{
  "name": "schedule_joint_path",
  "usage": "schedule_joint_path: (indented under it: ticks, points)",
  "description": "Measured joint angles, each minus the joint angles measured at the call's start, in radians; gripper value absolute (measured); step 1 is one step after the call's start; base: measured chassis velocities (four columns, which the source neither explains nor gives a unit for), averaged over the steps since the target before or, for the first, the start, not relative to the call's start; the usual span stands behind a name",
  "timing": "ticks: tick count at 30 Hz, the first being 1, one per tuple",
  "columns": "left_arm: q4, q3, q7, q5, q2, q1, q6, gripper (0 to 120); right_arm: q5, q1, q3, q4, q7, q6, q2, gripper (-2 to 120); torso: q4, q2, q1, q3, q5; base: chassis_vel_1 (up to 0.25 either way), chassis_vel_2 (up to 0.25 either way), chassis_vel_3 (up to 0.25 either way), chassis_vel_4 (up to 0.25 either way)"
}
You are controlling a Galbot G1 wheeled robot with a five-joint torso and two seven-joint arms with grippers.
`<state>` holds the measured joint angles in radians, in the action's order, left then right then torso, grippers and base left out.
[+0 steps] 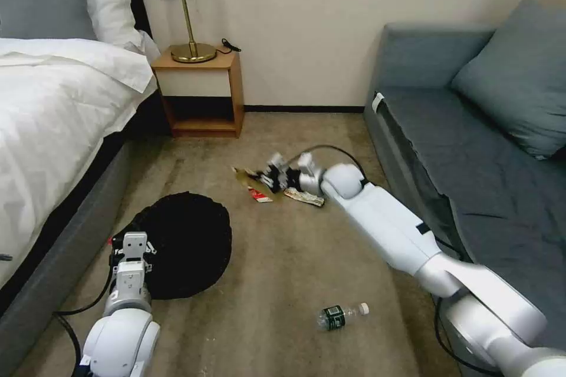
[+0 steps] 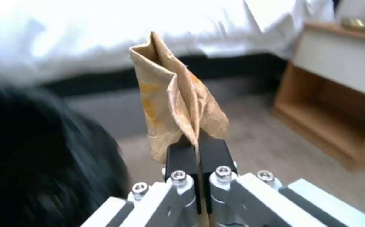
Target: Pick up the trash bin, then pick up the garbage on the floor and place it into the trash bin.
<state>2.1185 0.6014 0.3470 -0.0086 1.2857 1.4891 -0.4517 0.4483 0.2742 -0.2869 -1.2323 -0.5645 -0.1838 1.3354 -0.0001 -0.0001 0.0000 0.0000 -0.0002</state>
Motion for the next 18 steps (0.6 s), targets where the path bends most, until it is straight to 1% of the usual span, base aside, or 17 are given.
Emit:
schedule_joint_path:
  ticks: [2, 5, 12, 18]
  points:
    - [0.000, -0.001, 0.001, 0.000, 0.002, -0.001, 0.000, 0, 0.068, 0.013, -0.027, -0.054, 0.041, -0.027, 0.018, 0, 0.0002, 0.000, 0.000, 0.000, -0.0001, 0.000, 0.000, 0.000, 0.000]
    - [0.000, -0.002, 0.003, 0.000, 0.004, -0.002, 0.001, 0, 0.134, 0.052, -0.070, -0.116, 0.086, -0.062, 0.046, 0, 0.0003, 0.000, 0.000, 0.000, 0.0000, 0.000, 0.000, 0.000, 0.000]
    - [-0.006, -0.002, 0.004, 0.000, 0.006, -0.004, 0.013, 0, 0.139, 0.104, -0.107, -0.134, 0.099, -0.073, 0.087, 0, 0.0002, 0.000, 0.000, 0.000, 0.0000, 0.000, 0.000, 0.000, 0.000]
    - [-0.007, -0.003, 0.005, -0.001, 0.006, -0.007, 0.017, 0, 0.119, 0.149, -0.123, -0.129, 0.104, -0.070, 0.095, 0, 0.0000, 0.000, 0.000, 0.000, 0.0001, 0.000, 0.000, 0.000, 0.000]
